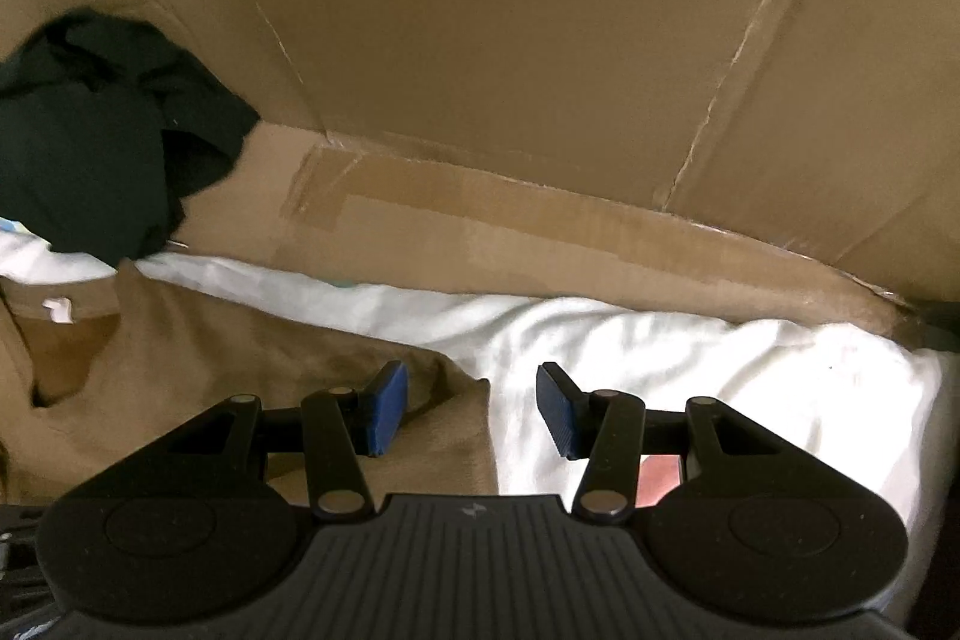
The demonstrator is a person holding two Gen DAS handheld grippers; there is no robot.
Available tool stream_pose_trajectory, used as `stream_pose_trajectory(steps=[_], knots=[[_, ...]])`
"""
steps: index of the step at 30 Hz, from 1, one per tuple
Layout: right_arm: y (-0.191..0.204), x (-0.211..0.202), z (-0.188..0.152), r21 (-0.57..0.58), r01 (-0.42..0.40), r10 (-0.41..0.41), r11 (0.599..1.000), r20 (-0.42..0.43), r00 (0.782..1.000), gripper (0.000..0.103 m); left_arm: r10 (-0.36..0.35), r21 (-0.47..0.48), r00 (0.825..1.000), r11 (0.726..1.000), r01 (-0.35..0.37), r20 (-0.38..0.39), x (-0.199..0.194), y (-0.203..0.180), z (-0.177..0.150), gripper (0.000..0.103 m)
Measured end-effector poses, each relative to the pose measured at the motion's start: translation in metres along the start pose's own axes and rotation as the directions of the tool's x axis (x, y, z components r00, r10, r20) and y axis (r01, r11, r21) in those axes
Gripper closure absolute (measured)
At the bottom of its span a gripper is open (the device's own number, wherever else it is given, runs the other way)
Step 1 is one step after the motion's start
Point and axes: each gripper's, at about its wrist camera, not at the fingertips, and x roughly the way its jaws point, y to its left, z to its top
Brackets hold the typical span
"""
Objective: Fold clothes
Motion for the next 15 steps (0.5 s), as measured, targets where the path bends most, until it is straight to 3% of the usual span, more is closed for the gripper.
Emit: stream_pose_trajectory(steps=[7,15], knots=[[0.002,0.015,0.000,-0.024,0.085,-0.086,0.996,-0.026,0.996,0.050,0.006,-0.024,1.000,1.000,-0.006,0.009,-0.008,0.006,-0.005,0.101],[-0.007,0.022,-0.005,-0.015,0.070,-0.070,0.997,0.002,0.998,0.047,0.055,-0.025,0.998,0.998,-0.055,-0.006,-0.007,0.007,-0.010,0.101]])
